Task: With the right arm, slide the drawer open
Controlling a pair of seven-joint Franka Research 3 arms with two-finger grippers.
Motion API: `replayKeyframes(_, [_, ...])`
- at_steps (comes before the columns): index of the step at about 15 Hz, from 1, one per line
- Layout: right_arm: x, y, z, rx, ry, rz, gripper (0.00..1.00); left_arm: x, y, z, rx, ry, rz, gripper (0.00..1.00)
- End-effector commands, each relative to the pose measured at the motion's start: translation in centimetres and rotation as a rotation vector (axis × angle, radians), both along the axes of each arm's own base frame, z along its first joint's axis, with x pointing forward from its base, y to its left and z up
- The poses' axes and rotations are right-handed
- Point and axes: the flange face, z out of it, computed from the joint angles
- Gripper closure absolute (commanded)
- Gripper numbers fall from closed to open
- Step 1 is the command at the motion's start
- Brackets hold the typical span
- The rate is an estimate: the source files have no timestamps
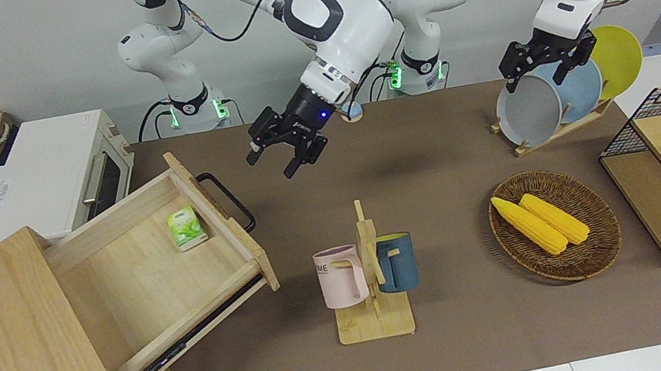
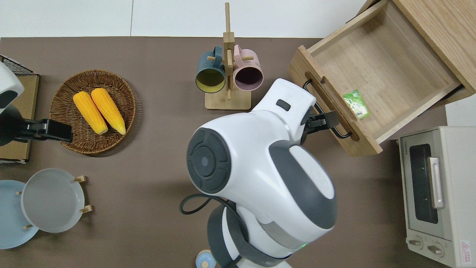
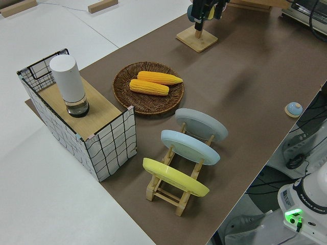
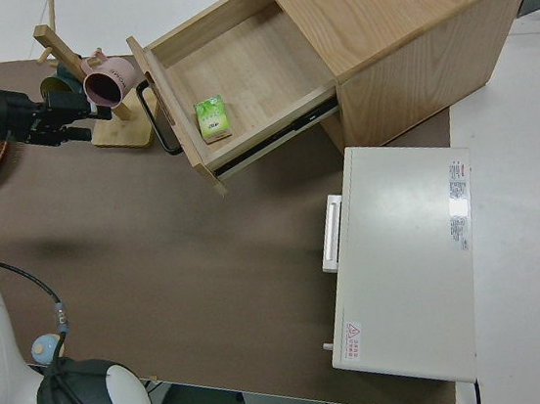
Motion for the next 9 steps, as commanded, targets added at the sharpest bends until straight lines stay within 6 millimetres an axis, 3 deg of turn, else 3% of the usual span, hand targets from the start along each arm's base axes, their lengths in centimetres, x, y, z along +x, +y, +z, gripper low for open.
replayKeyframes(1, [-0.6,-2.9,3.4,0.122,0.036,0.007,0.019,0.2,0.1,0.3,0.016,0.006,-0.009,0.01])
replayKeyframes(6, [-1.0,-8.0,7.2,0.335,0.084,-0.054,0.017,0.2,0.1,0.3,0.016,0.006,-0.011,0.01])
replayKeyframes(9, [-1.2,-10.8,9.2,0.359,0.091,-0.021,0.017,0.2,0.1,0.4,0.016,0.005,-0.011,0.01])
